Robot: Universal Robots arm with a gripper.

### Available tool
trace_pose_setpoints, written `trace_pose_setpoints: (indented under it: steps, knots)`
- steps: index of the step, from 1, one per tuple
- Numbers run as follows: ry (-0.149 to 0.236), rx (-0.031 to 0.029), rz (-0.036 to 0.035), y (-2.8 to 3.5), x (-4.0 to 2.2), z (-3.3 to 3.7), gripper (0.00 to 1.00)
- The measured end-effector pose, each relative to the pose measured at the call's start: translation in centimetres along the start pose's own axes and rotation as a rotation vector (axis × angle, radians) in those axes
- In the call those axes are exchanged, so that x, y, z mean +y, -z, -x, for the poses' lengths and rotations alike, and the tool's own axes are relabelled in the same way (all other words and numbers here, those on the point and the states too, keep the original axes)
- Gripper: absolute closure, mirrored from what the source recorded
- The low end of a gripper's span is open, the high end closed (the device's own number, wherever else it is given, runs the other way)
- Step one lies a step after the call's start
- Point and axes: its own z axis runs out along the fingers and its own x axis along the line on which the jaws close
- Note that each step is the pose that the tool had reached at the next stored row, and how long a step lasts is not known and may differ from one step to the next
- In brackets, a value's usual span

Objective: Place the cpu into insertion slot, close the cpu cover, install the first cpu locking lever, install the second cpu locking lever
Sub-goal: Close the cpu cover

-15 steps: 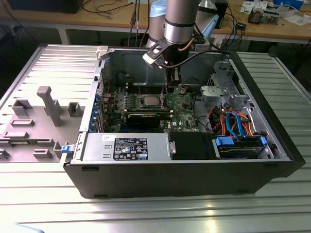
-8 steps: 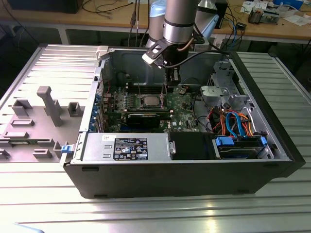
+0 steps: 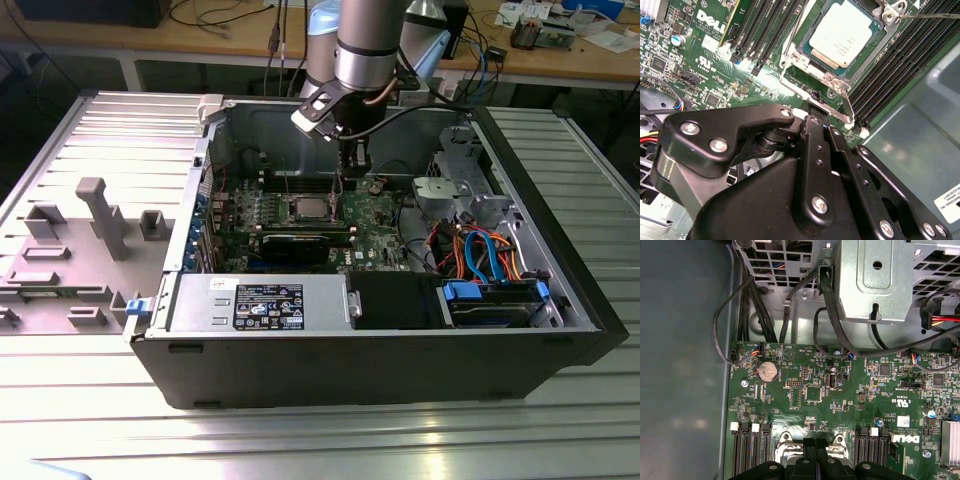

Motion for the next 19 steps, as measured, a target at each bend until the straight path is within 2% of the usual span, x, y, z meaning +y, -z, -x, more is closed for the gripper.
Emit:
trace_pose_setpoints:
  steps: [19]
  knots:
    - [0.0, 0.0, 0.0, -0.03, -0.35, -0.02, 0.89]
